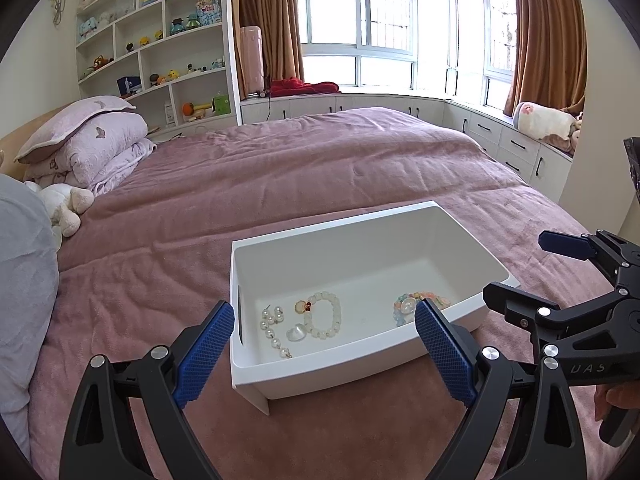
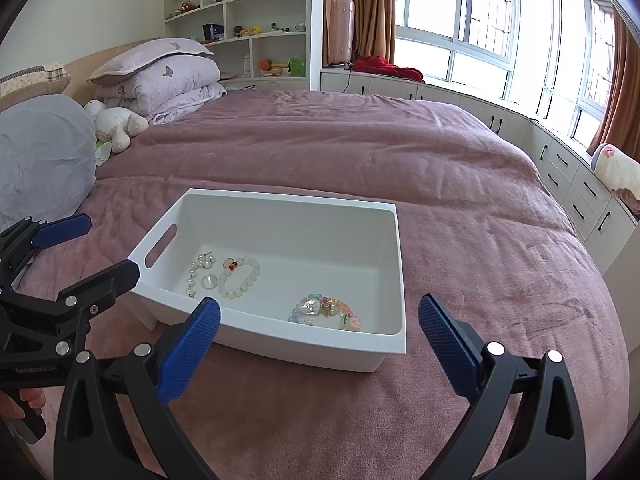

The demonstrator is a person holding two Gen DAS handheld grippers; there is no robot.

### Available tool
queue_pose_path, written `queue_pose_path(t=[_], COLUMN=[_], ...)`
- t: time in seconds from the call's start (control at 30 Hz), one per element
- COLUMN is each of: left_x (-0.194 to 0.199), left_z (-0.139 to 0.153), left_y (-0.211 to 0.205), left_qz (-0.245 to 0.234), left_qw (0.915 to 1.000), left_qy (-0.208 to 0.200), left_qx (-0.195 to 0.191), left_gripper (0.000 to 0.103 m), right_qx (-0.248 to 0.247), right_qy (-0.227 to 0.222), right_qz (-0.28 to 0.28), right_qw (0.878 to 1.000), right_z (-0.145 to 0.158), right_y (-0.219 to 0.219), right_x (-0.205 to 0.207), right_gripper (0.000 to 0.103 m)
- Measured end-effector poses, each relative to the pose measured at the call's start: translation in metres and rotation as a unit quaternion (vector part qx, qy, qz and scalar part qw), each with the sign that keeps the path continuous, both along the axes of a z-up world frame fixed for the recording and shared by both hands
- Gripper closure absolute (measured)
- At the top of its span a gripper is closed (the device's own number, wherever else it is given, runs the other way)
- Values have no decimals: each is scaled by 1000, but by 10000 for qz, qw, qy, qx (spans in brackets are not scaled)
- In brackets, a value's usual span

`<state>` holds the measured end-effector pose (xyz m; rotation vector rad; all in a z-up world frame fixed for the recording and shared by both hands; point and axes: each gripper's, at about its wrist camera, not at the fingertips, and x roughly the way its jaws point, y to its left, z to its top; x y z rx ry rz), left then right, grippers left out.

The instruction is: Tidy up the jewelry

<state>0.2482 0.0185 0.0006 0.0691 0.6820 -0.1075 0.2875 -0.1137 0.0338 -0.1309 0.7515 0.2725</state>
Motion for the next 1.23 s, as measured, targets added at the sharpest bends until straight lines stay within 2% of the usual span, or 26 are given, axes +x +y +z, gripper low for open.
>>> queue_pose_path(t=[0.27, 0.4, 0.57, 0.97, 1.03, 1.13, 1.23], left_x=[-4, -5, -1, 6, 6, 6, 4], left_z=[1, 2, 4, 15, 16, 18, 19], left_y=[2, -1, 2, 2, 1, 0, -4], left_qz=[-97, -329, -204, -138, -51, -83, -73], left_qw=[9998, 9993, 9995, 9998, 9999, 9999, 9997], left_qy=[-100, -89, -82, -132, -153, -128, -178], left_qx=[-133, -167, -218, -23, 15, -10, 179], left_gripper=[10, 15, 15, 15, 11, 11, 11], right_qx=[-32, -20, -19, -129, -151, -123, -169], right_qy=[50, 70, 81, 104, 99, 85, 59], right_qz=[41, 43, 42, 7, 6, 9, -3], right_qw=[10000, 10000, 10000, 9999, 9998, 9999, 9998], right_z=[-3, -5, -5, 8, 10, 12, 13], right_y=[3, 4, 5, 7, 8, 8, 9], right_x=[-1, 0, 0, 14, 14, 12, 11], right_gripper=[5, 5, 5, 5, 5, 5, 5])
